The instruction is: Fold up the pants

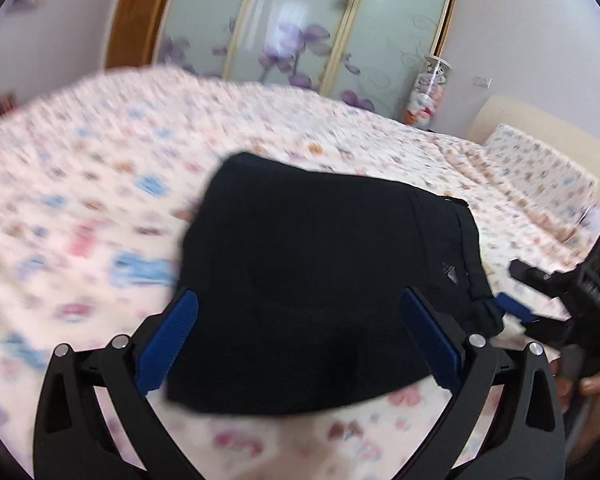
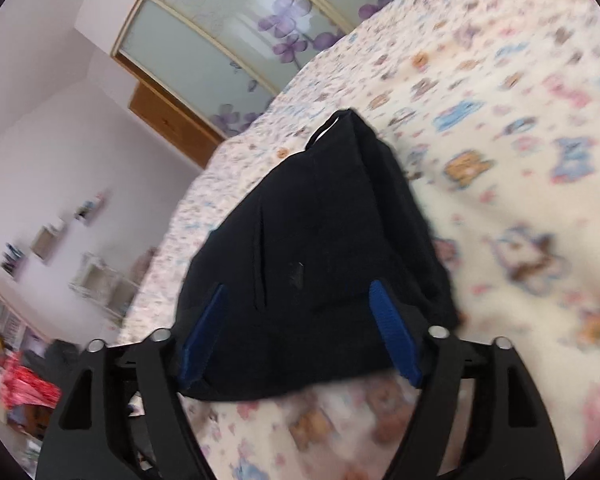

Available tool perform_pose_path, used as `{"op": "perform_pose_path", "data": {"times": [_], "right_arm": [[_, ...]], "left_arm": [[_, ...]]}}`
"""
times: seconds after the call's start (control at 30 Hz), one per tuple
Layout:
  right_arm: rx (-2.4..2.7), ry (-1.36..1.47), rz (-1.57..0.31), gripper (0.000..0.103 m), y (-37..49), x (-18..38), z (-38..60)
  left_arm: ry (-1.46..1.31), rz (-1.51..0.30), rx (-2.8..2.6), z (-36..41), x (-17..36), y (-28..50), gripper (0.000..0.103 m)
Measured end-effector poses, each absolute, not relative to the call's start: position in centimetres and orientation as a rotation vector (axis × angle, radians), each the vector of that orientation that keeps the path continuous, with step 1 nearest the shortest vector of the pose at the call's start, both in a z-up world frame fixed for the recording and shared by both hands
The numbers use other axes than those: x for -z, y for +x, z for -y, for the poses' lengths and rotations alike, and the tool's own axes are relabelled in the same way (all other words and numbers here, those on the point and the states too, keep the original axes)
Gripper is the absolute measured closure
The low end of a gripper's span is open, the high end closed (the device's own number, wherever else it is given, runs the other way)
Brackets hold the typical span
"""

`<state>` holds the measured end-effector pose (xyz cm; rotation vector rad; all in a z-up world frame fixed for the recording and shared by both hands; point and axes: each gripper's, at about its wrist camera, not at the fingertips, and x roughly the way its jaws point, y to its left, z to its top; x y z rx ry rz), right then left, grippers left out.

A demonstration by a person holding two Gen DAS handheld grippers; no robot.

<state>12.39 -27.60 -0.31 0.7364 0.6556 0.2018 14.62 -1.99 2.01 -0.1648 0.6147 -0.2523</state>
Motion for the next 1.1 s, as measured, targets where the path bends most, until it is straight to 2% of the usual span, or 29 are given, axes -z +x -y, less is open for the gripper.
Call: {"op": "perform_pose_path", "data": {"times": [0.03,0.23,0.53,0.8,1.1], "right_arm": [[-0.149,0.699,-0.665,0.005,11.5,-0.2,27.5],[0.01,0.568,-0.687,0.001,7.4,-1.2,26.1],[0.186,0.236,-0.616,0.001,0.6,-2.8,20.4],[0.274,0.082,-0.514,0.001,-3.3,-2.6,16.0],[0.272,0.014,-0.511,0.001,-3.1,-1.4,14.3]], "left_arm": [[-0.144,-0.596,0.225,1.8,-2.5,13.4,0.002],[0.053,-0.535,0.129,2.5,-3.8,6.6,0.002],[0.035,-0.455,0.136,1.8,-3.4,-1.7,0.002],[0.06,-0.425,0.112,2.4,-2.4,-2.8,0.002],[0.058,-0.447,0.139,3.3,-1.7,-2.2,0.002]]}}
